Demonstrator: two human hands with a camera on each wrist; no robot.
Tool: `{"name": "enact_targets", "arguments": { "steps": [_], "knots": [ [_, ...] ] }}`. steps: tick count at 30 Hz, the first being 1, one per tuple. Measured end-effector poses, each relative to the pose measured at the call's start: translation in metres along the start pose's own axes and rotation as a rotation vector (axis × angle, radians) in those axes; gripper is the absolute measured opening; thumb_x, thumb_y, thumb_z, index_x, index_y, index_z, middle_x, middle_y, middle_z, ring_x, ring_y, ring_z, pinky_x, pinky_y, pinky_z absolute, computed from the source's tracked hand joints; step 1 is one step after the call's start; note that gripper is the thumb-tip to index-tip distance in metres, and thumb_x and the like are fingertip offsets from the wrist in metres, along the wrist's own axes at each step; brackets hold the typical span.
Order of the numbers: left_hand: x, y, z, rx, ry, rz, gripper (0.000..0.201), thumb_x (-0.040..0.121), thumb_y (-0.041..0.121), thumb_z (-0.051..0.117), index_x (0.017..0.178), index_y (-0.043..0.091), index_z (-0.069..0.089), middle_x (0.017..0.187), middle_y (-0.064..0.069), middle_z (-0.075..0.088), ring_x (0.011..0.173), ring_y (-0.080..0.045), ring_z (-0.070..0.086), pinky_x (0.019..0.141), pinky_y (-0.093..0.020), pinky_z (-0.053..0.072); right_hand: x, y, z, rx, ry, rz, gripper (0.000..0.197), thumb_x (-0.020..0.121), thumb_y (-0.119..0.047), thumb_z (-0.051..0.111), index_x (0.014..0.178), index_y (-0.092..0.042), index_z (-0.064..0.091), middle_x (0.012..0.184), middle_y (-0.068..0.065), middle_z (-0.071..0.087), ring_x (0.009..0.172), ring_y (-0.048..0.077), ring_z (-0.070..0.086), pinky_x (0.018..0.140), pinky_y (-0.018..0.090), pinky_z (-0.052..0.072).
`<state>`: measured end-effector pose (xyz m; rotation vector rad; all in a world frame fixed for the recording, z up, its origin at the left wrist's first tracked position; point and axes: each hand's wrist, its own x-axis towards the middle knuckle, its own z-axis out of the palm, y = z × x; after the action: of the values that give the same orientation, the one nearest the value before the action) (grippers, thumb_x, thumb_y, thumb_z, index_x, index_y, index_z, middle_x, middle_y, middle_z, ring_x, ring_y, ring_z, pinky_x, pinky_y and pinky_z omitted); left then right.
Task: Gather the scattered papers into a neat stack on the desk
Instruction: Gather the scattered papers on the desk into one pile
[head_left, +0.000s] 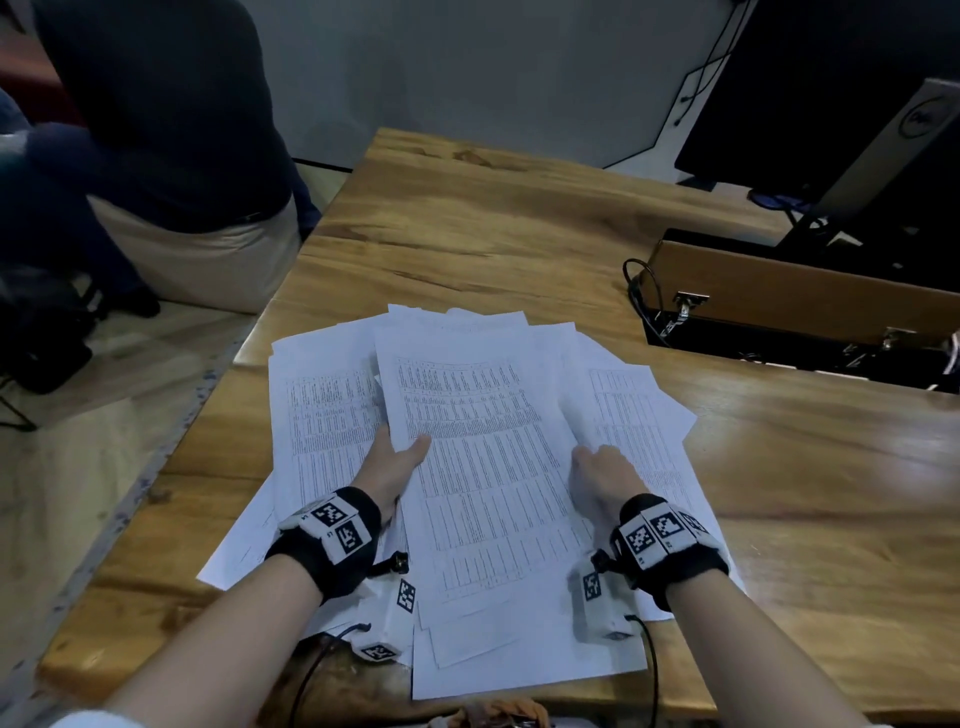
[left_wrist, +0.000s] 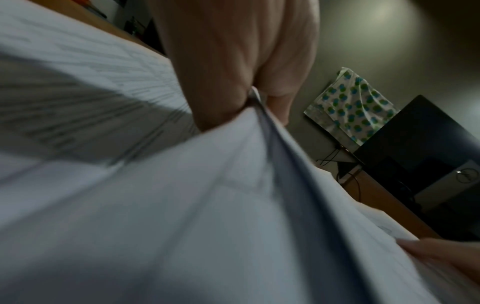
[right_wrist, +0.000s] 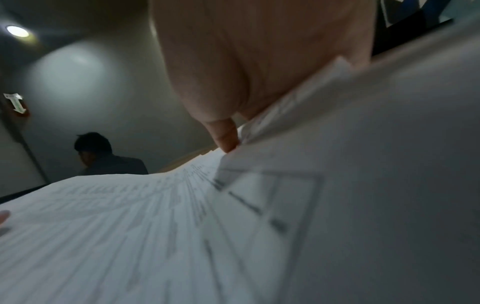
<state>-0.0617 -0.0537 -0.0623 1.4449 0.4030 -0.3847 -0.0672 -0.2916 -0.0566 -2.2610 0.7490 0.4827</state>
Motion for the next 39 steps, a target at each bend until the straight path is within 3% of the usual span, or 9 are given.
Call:
{"name": "enact_targets", "arguments": {
  "steps": [6, 11, 14, 16, 20, 22, 26, 31, 39],
  "knots": [
    [0.004, -0.005, -0.012, 0.012, 0.059, -0.015, 0.038, 0.091, 0.007, 0.055, 0.128, 0.004, 0.051, 0.123, -0.011, 0.06, 0.117, -0.027, 0.055, 0.104, -0.041, 0.041, -0.005, 0.004, -0.011, 0.164, 0.037, -0.109, 0.021, 0.087, -0.019, 0.041, 0.07, -0.01, 0.048, 0.068, 0.002, 0.049, 0.06, 0.017, 0.045, 0.054, 0.026, 0.034],
    [0.017, -0.01, -0.041, -0.054, 0.056, -0.102, 0.044, 0.087, 0.025, 0.062, 0.123, 0.001, 0.054, 0.124, -0.012, 0.061, 0.118, -0.029, 0.056, 0.104, -0.044, 0.041, 0.004, 0.027, -0.032, -0.035, 0.169, 0.002, 0.034, 0.09, -0.027, 0.043, 0.116, -0.015, 0.061, 0.131, 0.017, 0.048, 0.12, 0.034, 0.044, 0.103, 0.045, 0.039],
    [0.031, -0.019, -0.054, -0.032, 0.043, -0.149, 0.102, 0.062, 0.055, 0.076, 0.142, 0.006, 0.036, 0.147, -0.012, 0.044, 0.137, -0.03, 0.039, 0.112, -0.052, 0.029, 0.001, 0.033, -0.036, -0.081, 0.17, 0.002, 0.047, 0.09, -0.032, 0.047, 0.133, -0.012, 0.046, 0.14, 0.015, 0.031, 0.13, 0.034, 0.026, 0.108, 0.048, 0.028],
    [0.03, -0.014, -0.052, -0.004, 0.068, -0.186, 0.1, 0.07, 0.052, 0.07, 0.147, 0.007, 0.025, 0.156, -0.01, 0.03, 0.145, -0.028, 0.023, 0.117, -0.049, 0.017, -0.001, 0.033, -0.037, -0.04, 0.163, -0.033, 0.05, 0.088, -0.039, 0.048, 0.131, -0.014, 0.049, 0.14, 0.014, 0.033, 0.13, 0.032, 0.028, 0.108, 0.048, 0.031],
    [0.023, -0.005, -0.051, -0.067, 0.12, -0.228, 0.085, 0.089, 0.034, 0.058, 0.151, 0.006, 0.008, 0.16, -0.01, 0.011, 0.148, -0.029, 0.009, 0.116, -0.048, 0.012, 0.0, 0.03, -0.042, 0.21, 0.046, -0.174, 0.05, 0.092, -0.036, 0.047, 0.114, 0.006, 0.06, 0.118, 0.028, 0.062, 0.092, 0.028, 0.061, 0.086, 0.039, 0.046],
    [0.024, -0.003, -0.054, -0.103, 0.127, -0.222, 0.088, 0.088, 0.034, 0.059, 0.151, 0.008, 0.003, 0.161, -0.01, 0.007, 0.148, -0.03, 0.008, 0.115, -0.05, 0.012, -0.002, 0.028, -0.043, 0.278, -0.019, -0.227, 0.038, 0.094, -0.033, 0.048, 0.107, -0.003, 0.068, 0.1, 0.013, 0.071, 0.075, 0.018, 0.059, 0.076, 0.032, 0.047],
    [0.04, -0.012, -0.063, -0.12, 0.092, -0.264, 0.132, 0.041, 0.048, 0.09, 0.149, 0.013, 0.02, 0.155, -0.015, 0.029, 0.141, -0.037, 0.03, 0.109, -0.059, 0.029, 0.001, 0.028, -0.037, 0.189, -0.06, -0.334, 0.034, 0.093, -0.026, 0.051, 0.066, -0.005, 0.052, 0.059, -0.001, 0.046, 0.054, 0.013, 0.041, 0.057, 0.026, 0.031],
    [0.037, -0.007, -0.055, 0.003, 0.069, -0.228, 0.076, 0.071, 0.025, 0.074, 0.135, -0.003, 0.042, 0.131, -0.02, 0.056, 0.119, -0.039, 0.055, 0.102, -0.054, 0.042, 0.007, 0.029, -0.026, 0.323, 0.125, -0.31, 0.035, 0.095, -0.016, 0.044, 0.061, -0.011, 0.04, 0.057, 0.003, 0.031, 0.055, 0.016, 0.029, 0.054, 0.028, 0.022],
    [0.027, -0.006, -0.034, 0.074, 0.029, -0.174, 0.07, 0.075, 0.035, 0.072, 0.133, 0.004, 0.048, 0.131, -0.014, 0.059, 0.118, -0.035, 0.057, 0.101, -0.053, 0.044, -0.01, 0.011, -0.027, 0.031, -0.43, -0.19, 0.03, 0.095, -0.016, 0.042, 0.103, -0.002, 0.068, 0.1, 0.015, 0.071, 0.09, 0.028, 0.066, 0.08, 0.034, 0.052]
  ]
}}
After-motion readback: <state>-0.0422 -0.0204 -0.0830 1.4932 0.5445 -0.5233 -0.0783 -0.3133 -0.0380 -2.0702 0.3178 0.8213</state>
